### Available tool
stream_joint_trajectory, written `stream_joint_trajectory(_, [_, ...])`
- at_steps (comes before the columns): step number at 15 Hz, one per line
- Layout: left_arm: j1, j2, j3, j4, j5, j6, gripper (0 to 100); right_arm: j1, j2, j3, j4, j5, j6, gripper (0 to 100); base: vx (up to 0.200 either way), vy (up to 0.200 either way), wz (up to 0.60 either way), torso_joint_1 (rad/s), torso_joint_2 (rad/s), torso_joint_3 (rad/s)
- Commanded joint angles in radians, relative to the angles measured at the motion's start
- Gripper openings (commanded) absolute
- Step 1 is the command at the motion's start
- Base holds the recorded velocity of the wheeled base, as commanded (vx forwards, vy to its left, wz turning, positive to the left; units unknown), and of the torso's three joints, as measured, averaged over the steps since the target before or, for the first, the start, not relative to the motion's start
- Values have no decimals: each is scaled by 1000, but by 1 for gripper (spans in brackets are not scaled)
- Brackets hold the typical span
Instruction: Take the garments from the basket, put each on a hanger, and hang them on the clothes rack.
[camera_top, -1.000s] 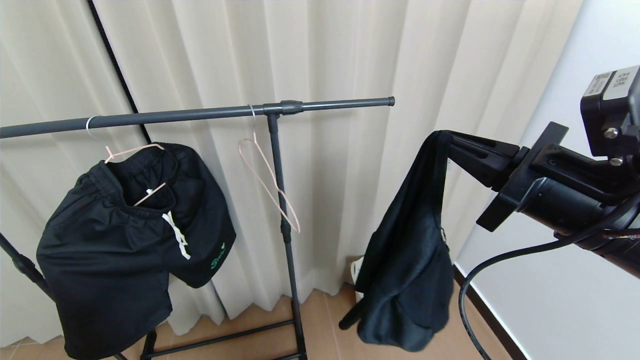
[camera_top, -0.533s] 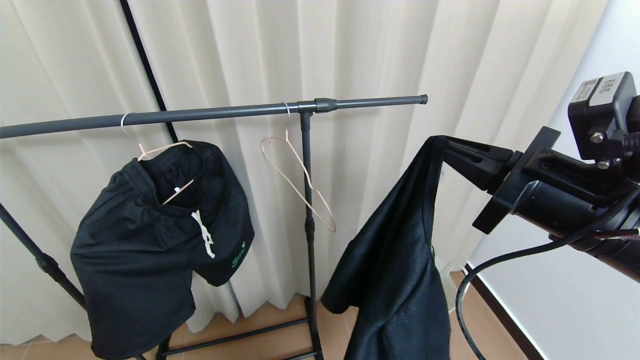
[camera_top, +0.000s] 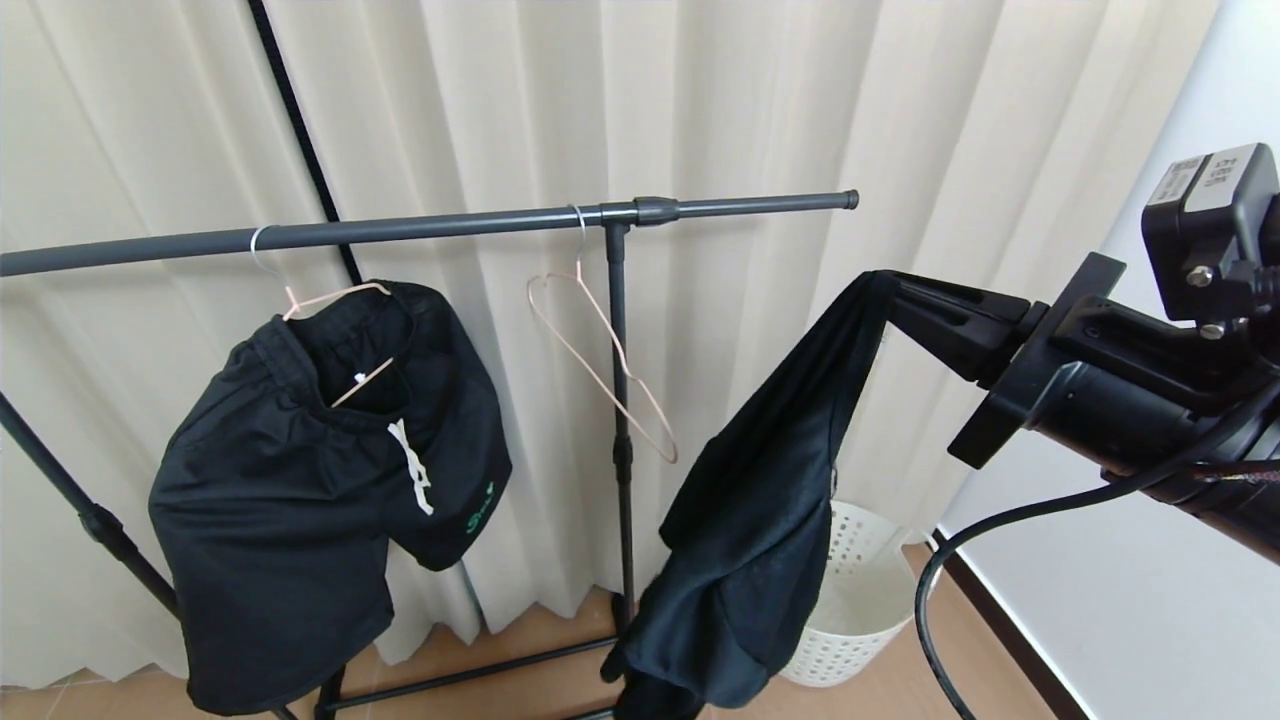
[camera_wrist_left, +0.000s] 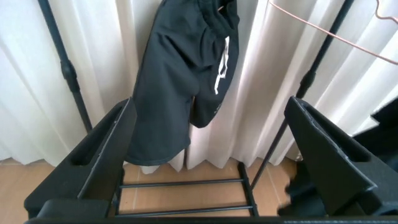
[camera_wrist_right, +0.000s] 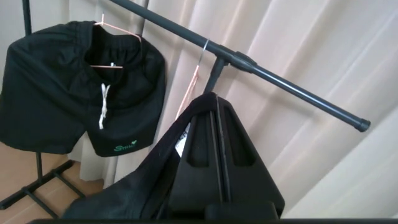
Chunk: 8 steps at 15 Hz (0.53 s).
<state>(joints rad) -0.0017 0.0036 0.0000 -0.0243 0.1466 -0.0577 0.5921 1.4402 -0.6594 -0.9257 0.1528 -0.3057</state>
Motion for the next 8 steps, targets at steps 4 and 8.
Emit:
stream_joint_trajectory(4, [0,-1,0,0,1,-1,100,0,2,0,1,-2,-1,0,0,0,150,-4,2,1])
stream_joint_trajectory(8, [0,1,0,0,-1,10,100,-9,-9,-3,8,-25,-18,0,0,0,0,0,0,0])
